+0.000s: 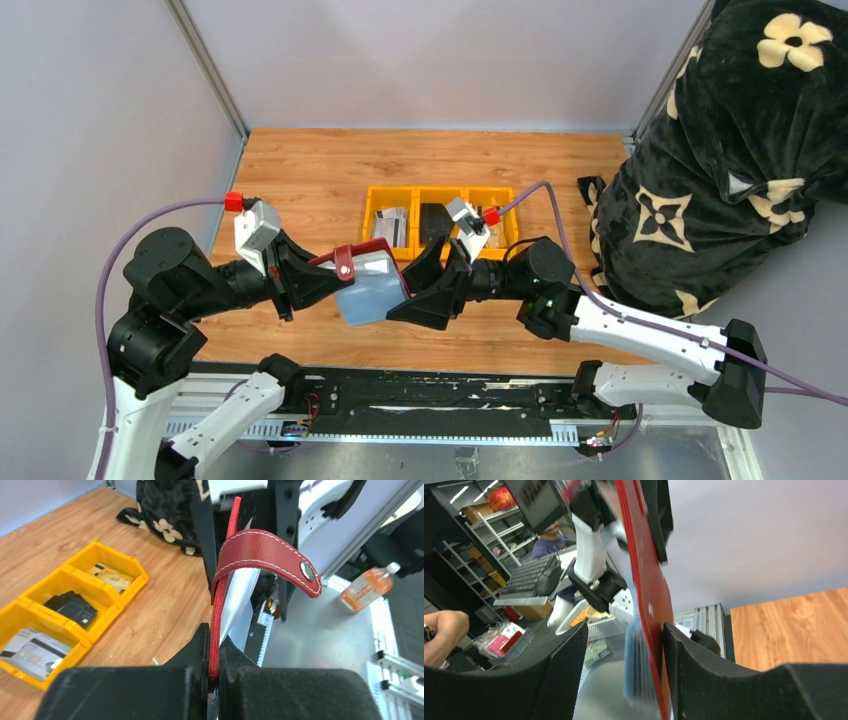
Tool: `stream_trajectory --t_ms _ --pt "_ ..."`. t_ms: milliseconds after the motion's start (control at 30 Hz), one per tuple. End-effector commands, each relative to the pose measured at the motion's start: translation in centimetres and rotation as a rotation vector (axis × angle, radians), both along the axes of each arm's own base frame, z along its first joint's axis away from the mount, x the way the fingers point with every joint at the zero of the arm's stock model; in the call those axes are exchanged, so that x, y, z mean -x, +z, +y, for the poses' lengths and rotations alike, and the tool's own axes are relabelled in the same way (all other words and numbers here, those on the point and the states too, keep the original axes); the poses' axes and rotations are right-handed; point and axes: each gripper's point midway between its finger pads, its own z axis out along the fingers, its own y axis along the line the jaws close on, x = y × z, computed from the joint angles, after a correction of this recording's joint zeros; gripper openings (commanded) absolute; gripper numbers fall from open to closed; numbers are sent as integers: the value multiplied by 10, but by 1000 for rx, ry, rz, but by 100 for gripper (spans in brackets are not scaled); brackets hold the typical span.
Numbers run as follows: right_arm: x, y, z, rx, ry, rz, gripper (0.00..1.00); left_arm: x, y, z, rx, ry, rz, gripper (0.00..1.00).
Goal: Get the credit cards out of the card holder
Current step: Open the card holder at the center of the board.
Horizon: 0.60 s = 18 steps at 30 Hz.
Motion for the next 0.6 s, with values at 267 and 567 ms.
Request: stream_trajectory --t_ms 267,567 --pt "7 -15 -21 -34 -18 -65 54 7 50 -11 147 -54 66 0" --pt "-15 -2 -21 -59 -158 -81 30 15 53 -12 154 -93 82 0"
